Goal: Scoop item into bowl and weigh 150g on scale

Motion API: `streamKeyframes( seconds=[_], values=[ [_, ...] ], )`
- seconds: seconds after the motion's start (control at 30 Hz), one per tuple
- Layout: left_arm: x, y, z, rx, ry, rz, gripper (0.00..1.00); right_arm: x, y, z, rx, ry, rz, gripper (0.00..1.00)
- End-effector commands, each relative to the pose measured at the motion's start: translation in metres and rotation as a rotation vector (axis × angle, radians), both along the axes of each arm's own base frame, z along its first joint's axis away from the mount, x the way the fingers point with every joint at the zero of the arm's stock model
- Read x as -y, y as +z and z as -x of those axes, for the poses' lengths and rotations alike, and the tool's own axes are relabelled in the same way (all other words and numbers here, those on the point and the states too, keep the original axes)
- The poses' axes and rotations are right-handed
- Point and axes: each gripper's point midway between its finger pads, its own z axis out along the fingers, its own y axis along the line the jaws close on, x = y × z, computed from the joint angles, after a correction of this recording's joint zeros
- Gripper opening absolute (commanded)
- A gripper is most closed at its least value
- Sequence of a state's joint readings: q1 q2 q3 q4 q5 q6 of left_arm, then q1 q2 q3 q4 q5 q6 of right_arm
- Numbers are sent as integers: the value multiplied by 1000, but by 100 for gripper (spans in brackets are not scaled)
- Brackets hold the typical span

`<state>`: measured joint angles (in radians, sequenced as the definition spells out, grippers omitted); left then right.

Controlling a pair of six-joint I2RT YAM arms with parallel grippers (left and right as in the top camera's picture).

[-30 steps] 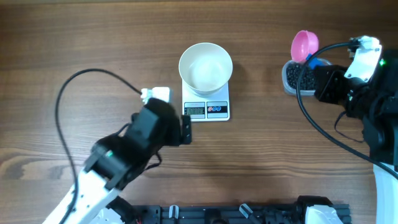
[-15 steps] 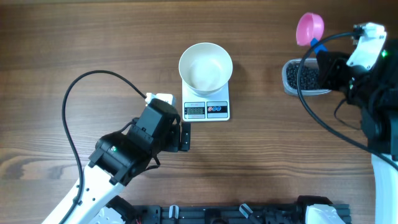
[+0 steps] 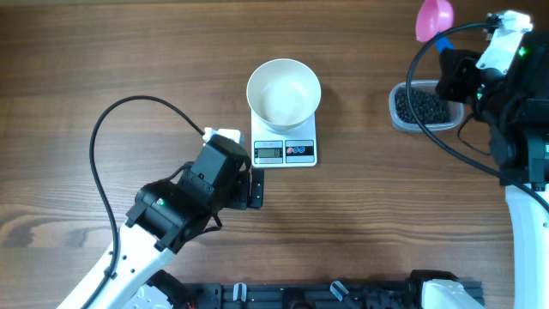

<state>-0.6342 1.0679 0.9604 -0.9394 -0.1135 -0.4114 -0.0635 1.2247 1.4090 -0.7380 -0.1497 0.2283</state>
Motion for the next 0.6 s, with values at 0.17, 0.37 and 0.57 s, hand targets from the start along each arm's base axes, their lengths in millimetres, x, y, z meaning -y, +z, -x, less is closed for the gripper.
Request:
streamKeyframes(
  seconds=[0.17,0.37,0.57],
  values=[
    [0,-1,0,-4,-12,-3,100,46,1,6,-18,-217,156,4],
    [0,-1,0,-4,-12,-3,100,49,-5,11,-49,-238,151,4],
    [0,-1,0,-4,-12,-3,100,50,-5,11,-43,-280,96,4]
  ],
)
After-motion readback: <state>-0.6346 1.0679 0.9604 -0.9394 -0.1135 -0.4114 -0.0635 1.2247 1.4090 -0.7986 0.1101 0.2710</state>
